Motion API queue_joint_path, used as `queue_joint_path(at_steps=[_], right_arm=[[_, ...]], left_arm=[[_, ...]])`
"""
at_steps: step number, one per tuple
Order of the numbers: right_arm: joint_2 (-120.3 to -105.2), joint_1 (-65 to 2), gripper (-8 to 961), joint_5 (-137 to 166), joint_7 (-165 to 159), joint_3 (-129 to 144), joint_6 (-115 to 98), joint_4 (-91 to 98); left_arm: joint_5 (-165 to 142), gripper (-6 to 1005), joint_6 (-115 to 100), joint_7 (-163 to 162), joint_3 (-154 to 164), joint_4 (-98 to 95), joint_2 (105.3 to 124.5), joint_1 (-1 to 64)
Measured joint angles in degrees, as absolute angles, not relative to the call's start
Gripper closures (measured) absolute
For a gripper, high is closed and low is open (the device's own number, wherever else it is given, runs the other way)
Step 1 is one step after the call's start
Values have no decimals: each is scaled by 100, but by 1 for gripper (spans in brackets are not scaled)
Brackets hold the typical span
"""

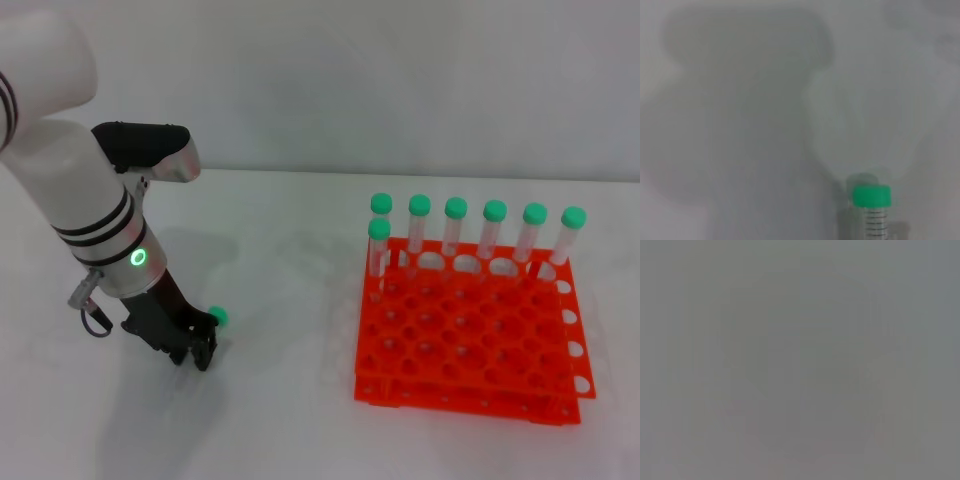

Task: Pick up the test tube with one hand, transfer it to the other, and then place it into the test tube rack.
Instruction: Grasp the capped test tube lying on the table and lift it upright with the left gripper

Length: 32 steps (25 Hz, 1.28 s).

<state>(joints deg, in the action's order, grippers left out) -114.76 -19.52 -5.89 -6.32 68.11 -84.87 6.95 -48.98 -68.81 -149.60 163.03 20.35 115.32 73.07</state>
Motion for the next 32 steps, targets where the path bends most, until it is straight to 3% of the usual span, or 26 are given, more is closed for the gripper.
queue_joint_path(at_steps=[5,11,24,27,32], right_arm=[[-11484,-1951,364,-589,-632,6813,-8489,695],[-11487,-1951,368,-588,-633,6820,-8478,695],[-11465,-1821,377,249,-926,6847,-8480,946],[-11374,-1696,379,676,-1403,6848,-8492,1086],[-11095,-1518,383,1971,-2317,6854,-8525,1372]], left_arm=[[-4918,658,-6884,-14959,16305,2028,11529,7309],[-4887,799,-6888,-14933,16304,2068,11535,7388],[-2627,799,-7001,-13050,16303,2931,11502,7394],[-1865,799,-7092,-12362,16303,2989,11507,7219],[-258,799,-7489,-10877,16304,2998,11498,6738]])
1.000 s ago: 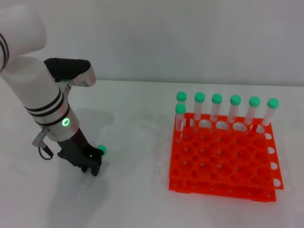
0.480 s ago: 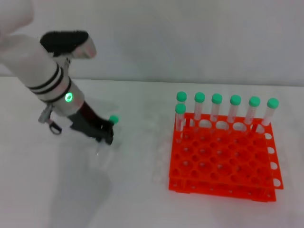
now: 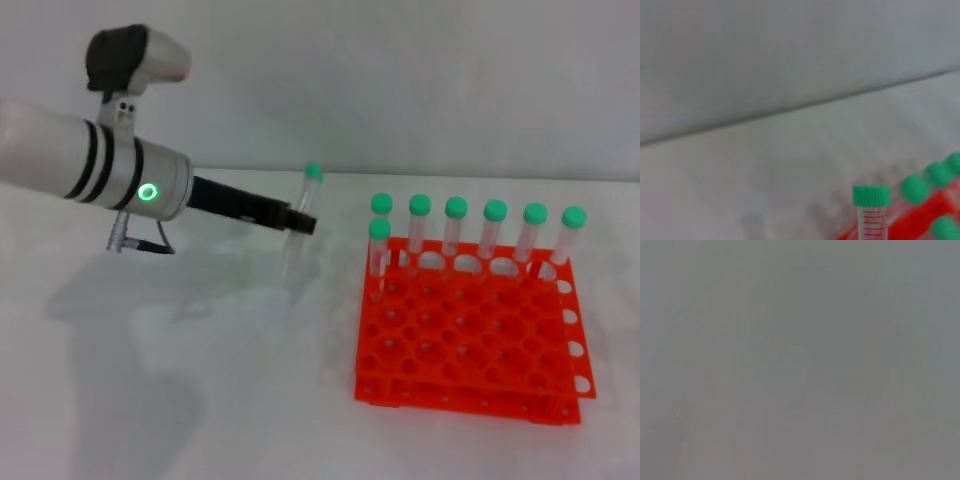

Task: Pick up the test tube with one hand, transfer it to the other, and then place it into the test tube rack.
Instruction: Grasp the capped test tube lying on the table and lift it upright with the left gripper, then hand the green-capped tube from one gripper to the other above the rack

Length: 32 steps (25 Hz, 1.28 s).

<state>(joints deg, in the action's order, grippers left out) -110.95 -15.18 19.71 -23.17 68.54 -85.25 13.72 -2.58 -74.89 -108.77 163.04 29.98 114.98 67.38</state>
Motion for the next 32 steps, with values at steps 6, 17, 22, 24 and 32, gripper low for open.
queue_joint_path(at_steps=[6,17,22,24,32], right_arm=[[-10758,-1405,387,3186,-3632,6854,-8526,1676],[-10598,-1669,394,4806,-4974,6850,-8535,2216],[-10576,-2043,398,5501,-5694,6855,-8535,2342],[-10601,-2214,399,5755,-5882,6858,-8534,2367],[-10734,-2531,405,6035,-6349,6889,-8542,2384]], left_arm=[[1185,799,-8659,-9151,16304,3111,11453,6088],[1229,799,-10134,-7196,16304,3360,11789,5618],[843,799,-10142,-6961,16303,3323,11878,5788],[806,800,-10137,-6950,16303,3275,11891,5880],[796,800,-10112,-6854,16303,3231,11892,6166]])
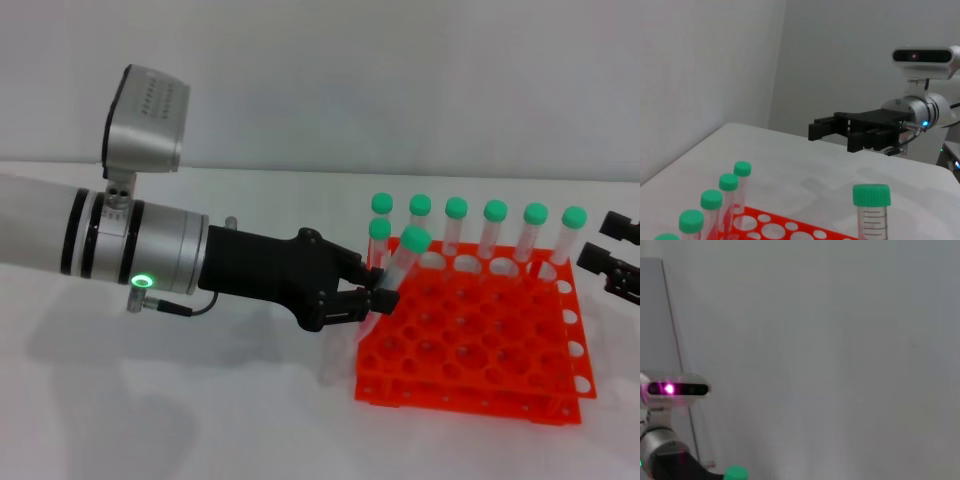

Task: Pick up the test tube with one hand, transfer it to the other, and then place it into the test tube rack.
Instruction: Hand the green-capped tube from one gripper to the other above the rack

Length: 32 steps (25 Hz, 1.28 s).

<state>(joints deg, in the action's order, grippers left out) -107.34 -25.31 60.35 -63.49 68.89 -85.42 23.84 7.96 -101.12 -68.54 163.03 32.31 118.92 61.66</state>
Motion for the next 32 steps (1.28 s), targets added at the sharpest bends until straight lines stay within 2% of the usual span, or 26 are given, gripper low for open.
queue_joint_path(at_steps=[8,23,32], right_arm=[[-10888,-2731,410,6045,-6745,7081,-8545,2390],[-11033,-3014,420,6056,-7139,7518,-8811,2370],[-11221,-3057,427,6056,-7133,7505,-8757,2377]], left_arm=[[767,800,-9895,-6780,16303,3092,11901,6289],[519,800,-9555,-6783,16304,2869,11904,6559],[548,800,-9553,-6609,16303,2777,11903,6602]])
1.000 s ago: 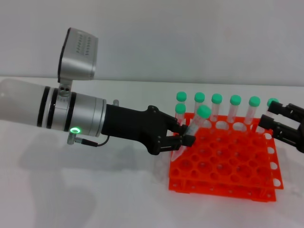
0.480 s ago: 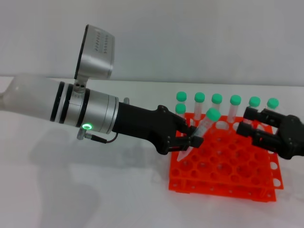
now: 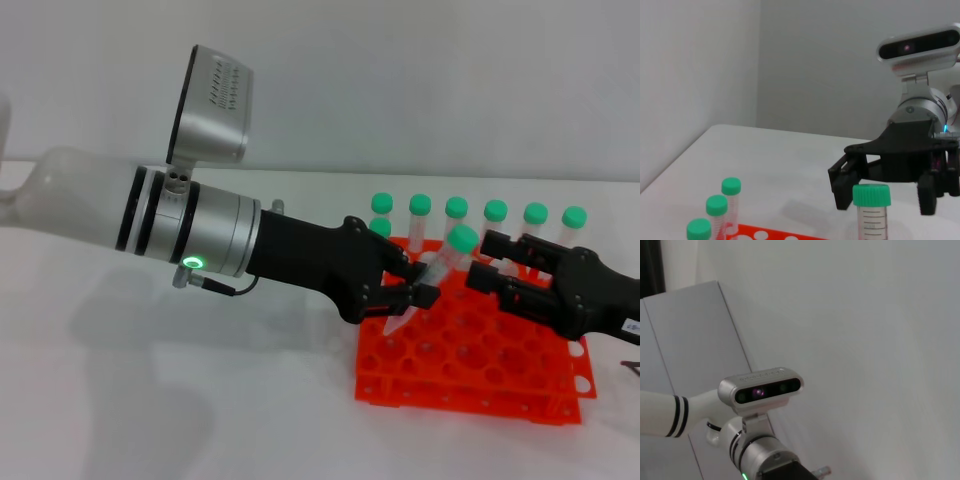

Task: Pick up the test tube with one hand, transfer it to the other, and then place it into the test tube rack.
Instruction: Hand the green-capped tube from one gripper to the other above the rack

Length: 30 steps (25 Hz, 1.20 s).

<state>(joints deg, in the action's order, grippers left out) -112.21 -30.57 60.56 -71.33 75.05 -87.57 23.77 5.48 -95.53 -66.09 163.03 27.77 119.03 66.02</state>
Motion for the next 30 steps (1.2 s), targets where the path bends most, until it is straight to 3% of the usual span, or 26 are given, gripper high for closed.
queue_joint_path(at_steps=[11,21,26,30], right_arm=[[-11425,-3196,434,6056,-7043,7566,-8613,2389],[-11456,-3199,441,6056,-6960,7568,-8392,2391],[-11471,-3213,533,6056,-6949,7567,-8380,2391],[-11472,-3257,532,6056,-6944,7567,-8377,2391]], left_arm=[[575,799,-9468,-6475,16304,2649,11896,6620],[689,799,-9406,-6422,16303,2625,11899,6643],[714,799,-9399,-6415,16303,2625,11901,6659],[715,799,-9303,-6407,16303,2505,11901,6678]])
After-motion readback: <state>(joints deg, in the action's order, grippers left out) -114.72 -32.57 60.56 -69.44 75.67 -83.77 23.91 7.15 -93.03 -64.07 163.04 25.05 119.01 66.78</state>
